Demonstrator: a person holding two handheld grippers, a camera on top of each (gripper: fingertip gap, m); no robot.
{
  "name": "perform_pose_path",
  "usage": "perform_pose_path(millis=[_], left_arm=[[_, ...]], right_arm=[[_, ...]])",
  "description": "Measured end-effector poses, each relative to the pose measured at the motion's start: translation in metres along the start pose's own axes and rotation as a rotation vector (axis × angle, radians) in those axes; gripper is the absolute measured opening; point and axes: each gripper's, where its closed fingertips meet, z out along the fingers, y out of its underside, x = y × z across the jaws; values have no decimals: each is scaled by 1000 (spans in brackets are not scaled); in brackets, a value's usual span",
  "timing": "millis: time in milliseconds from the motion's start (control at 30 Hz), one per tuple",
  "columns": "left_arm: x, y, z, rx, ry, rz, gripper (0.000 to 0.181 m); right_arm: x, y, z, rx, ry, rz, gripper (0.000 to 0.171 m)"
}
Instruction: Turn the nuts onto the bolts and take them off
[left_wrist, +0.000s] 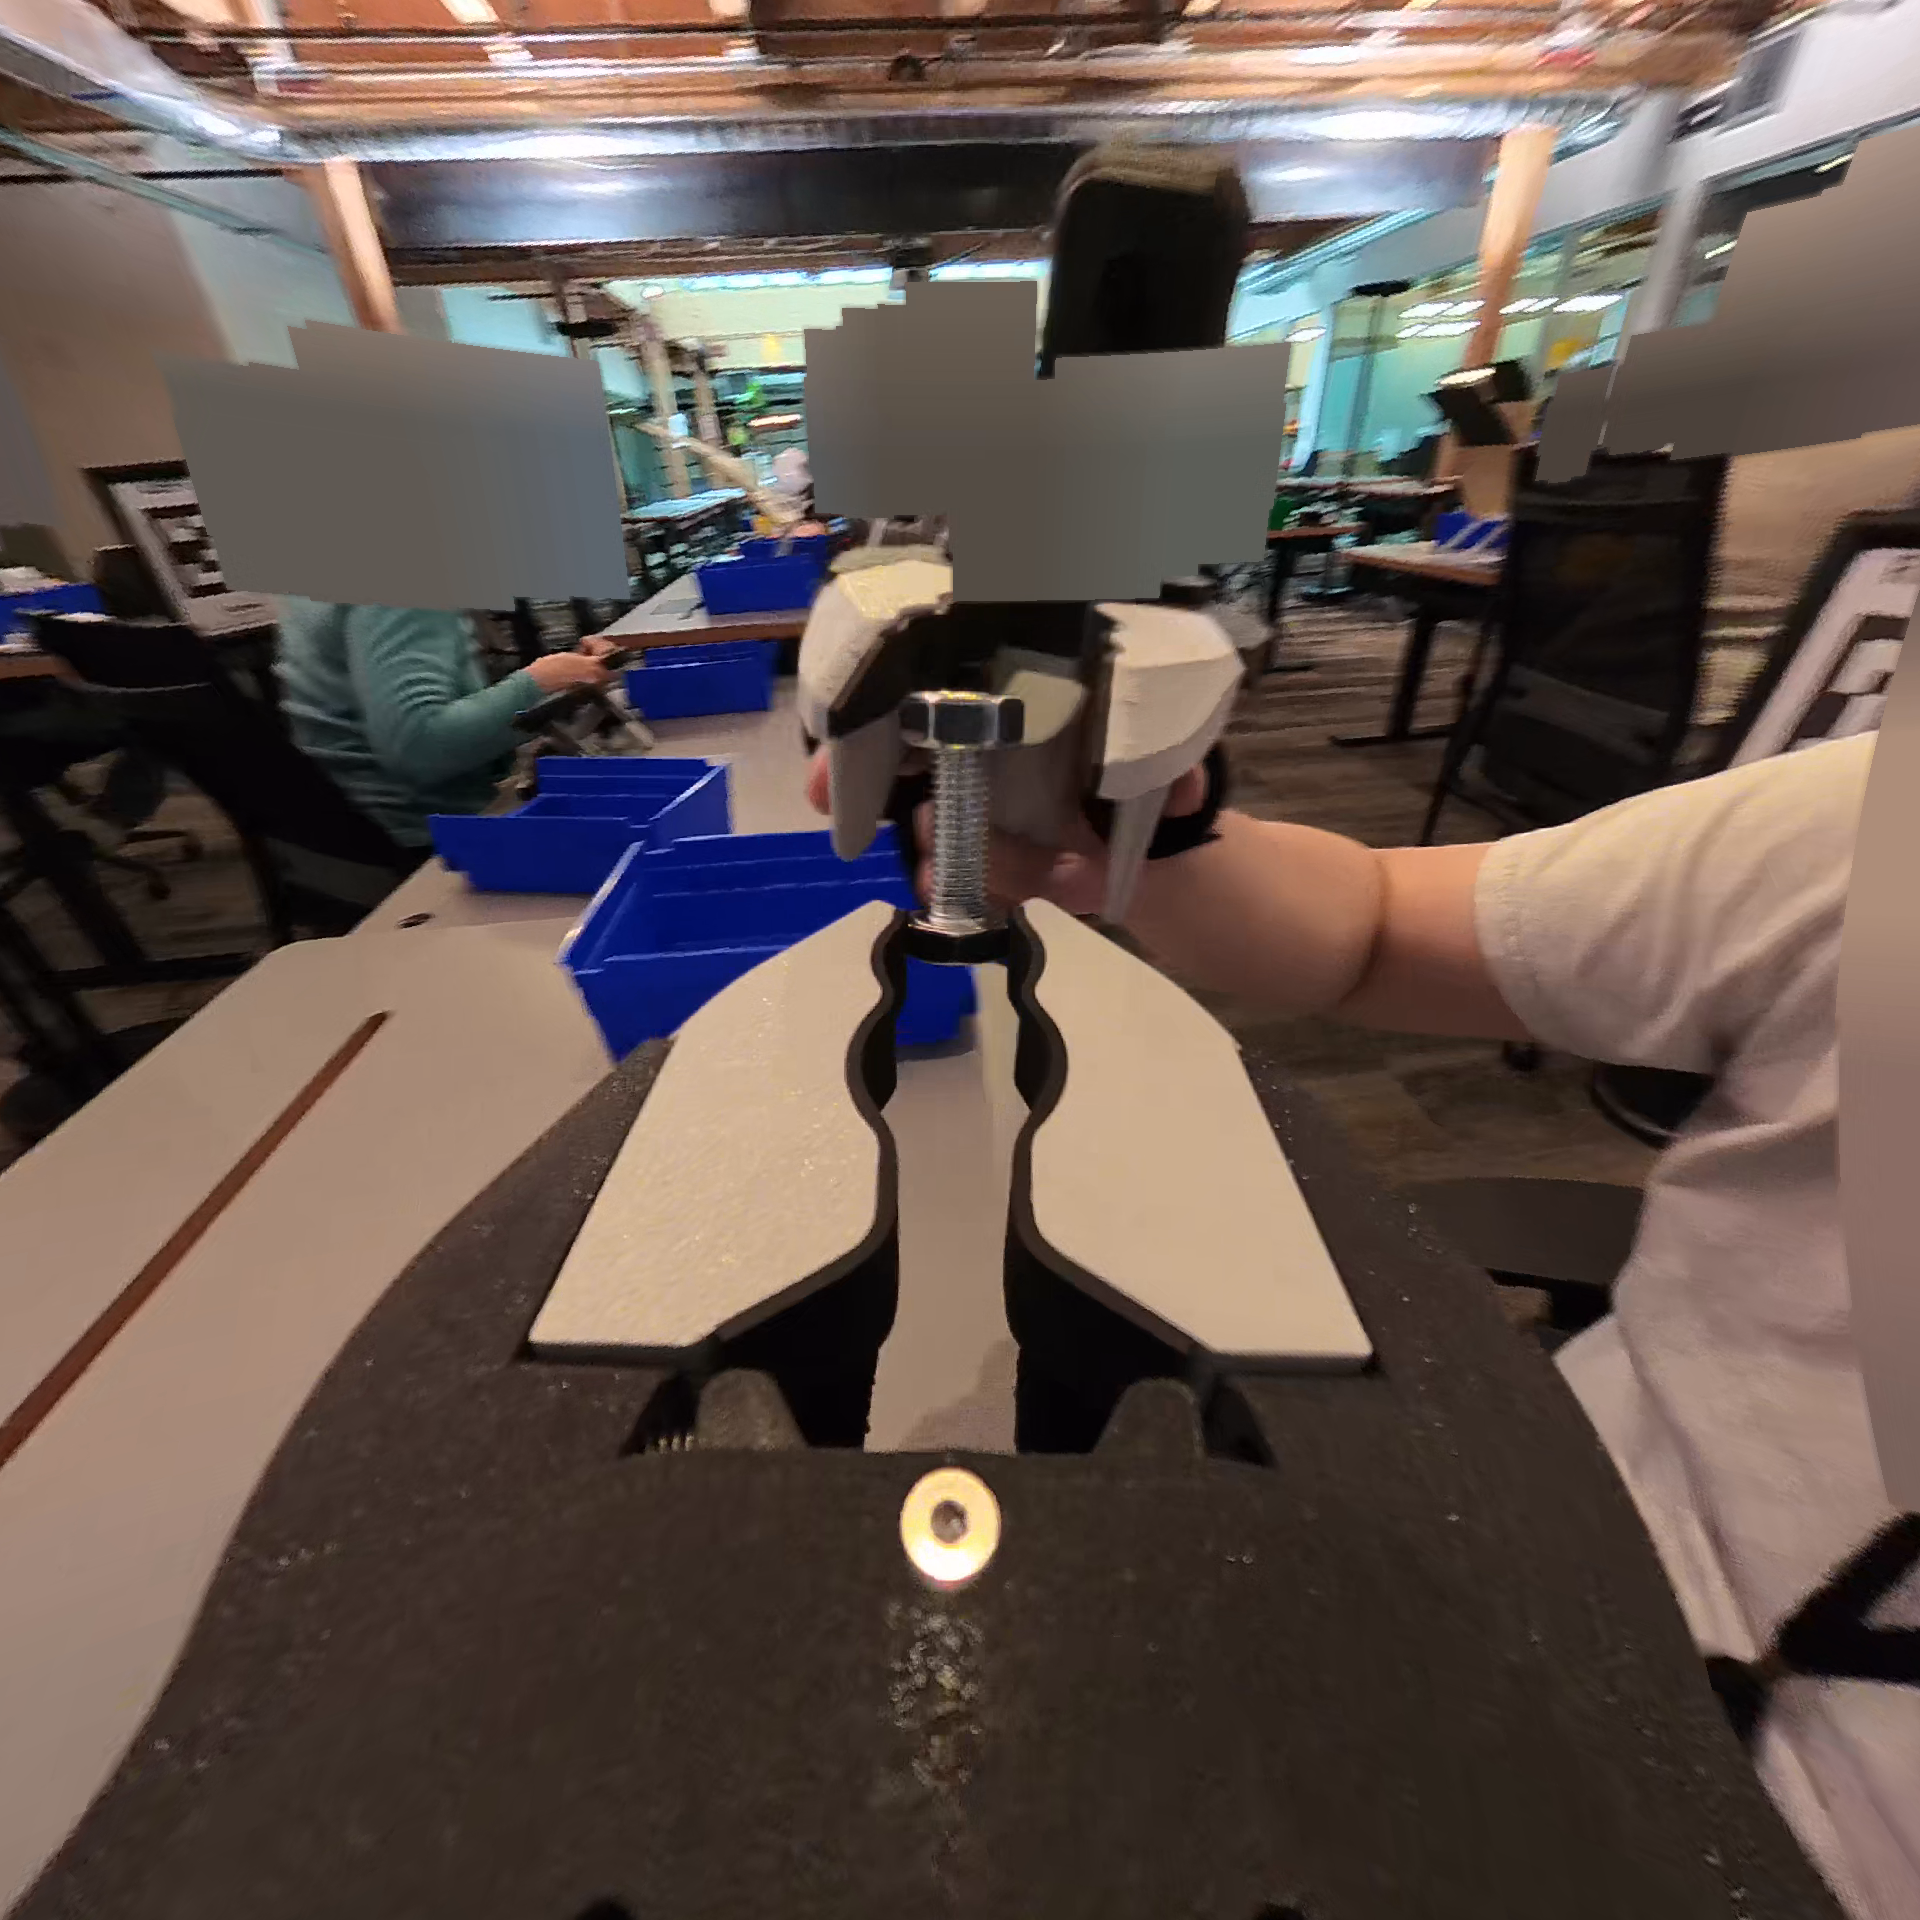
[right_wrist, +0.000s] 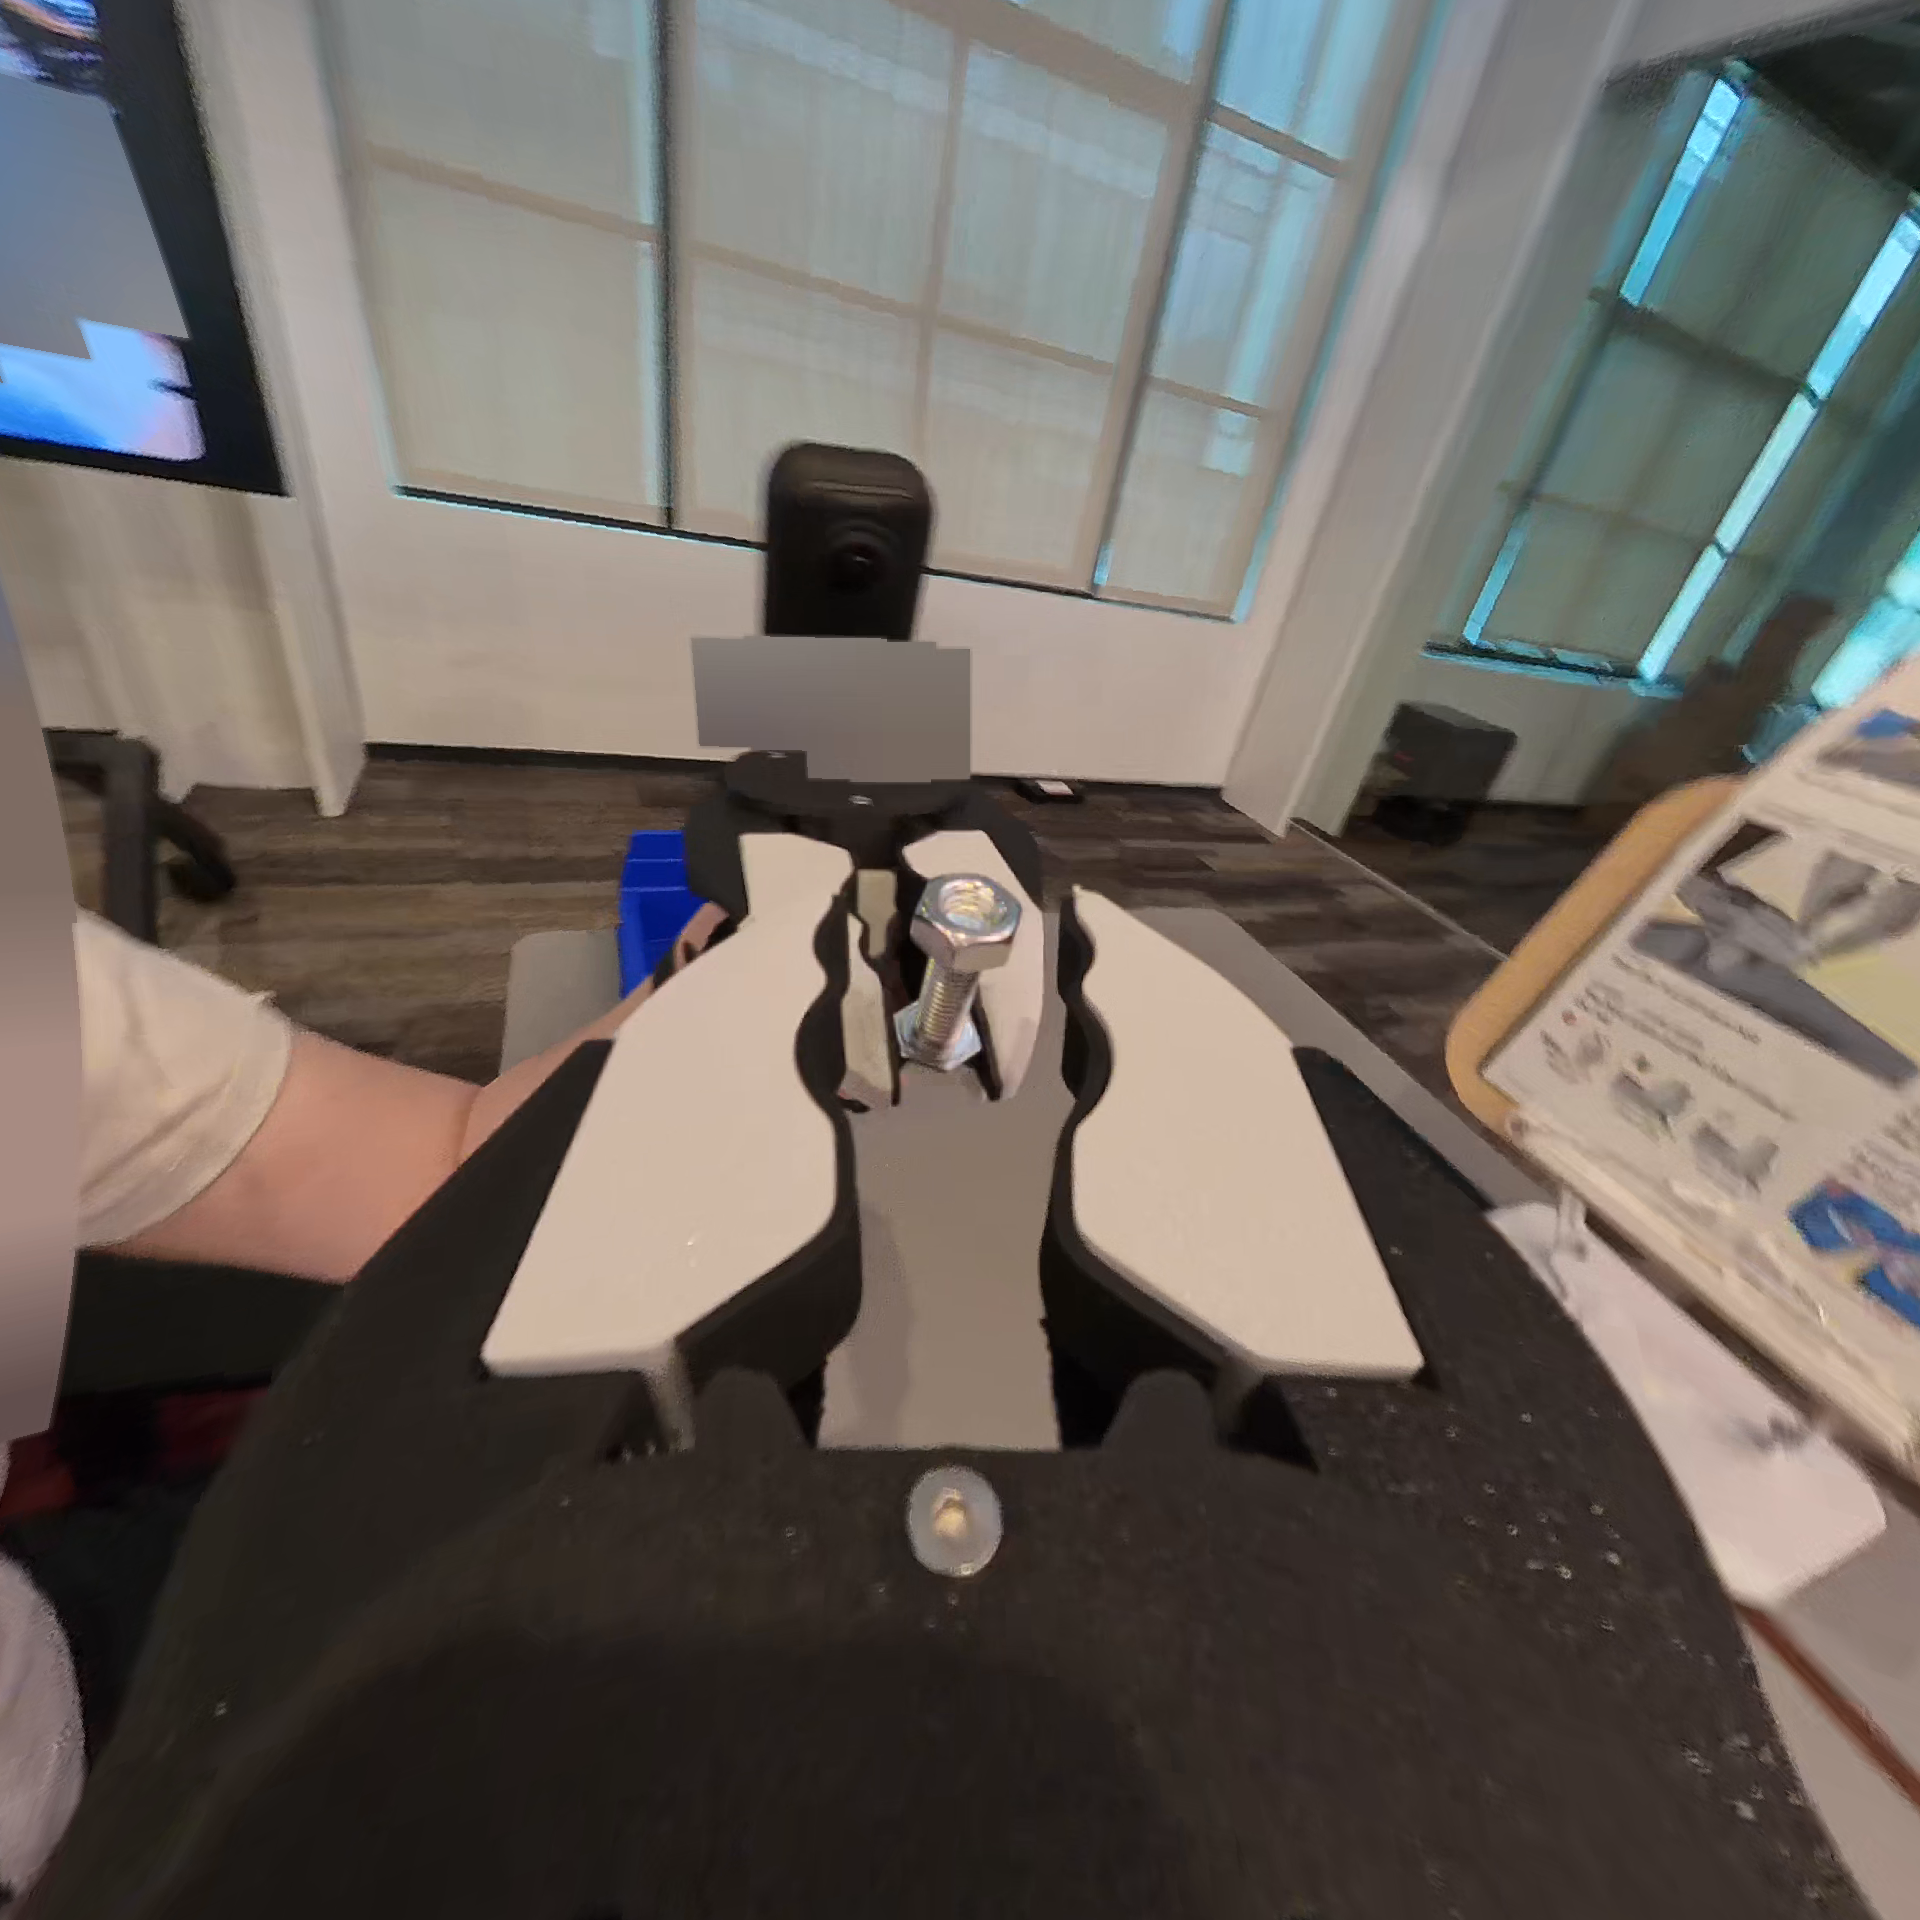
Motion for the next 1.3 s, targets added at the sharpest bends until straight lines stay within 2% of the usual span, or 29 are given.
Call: perform_pose_path(millis=[100, 367, 667, 967, 1300], left_arm=[[19, -3, -3, 23, 155, -49, 18], [44, -3, -3, 43, 341, -73, 18], [59, -4, -5, 47, 418, -48, 18], [52, -6, -6, 52, 358, -29, 18], [7, -10, -5, 56, 19, 52, 18]], right_arm=[[-15, -12, -12, 67, -151, -69, 37], [-42, -21, -20, 67, -439, -80, 29], [-60, -10, -10, 5, -521, -110, 26], [-49, -13, -3, 8, -394, -57, 18], [-7, -12, 6, 47, 36, 24, 17]])
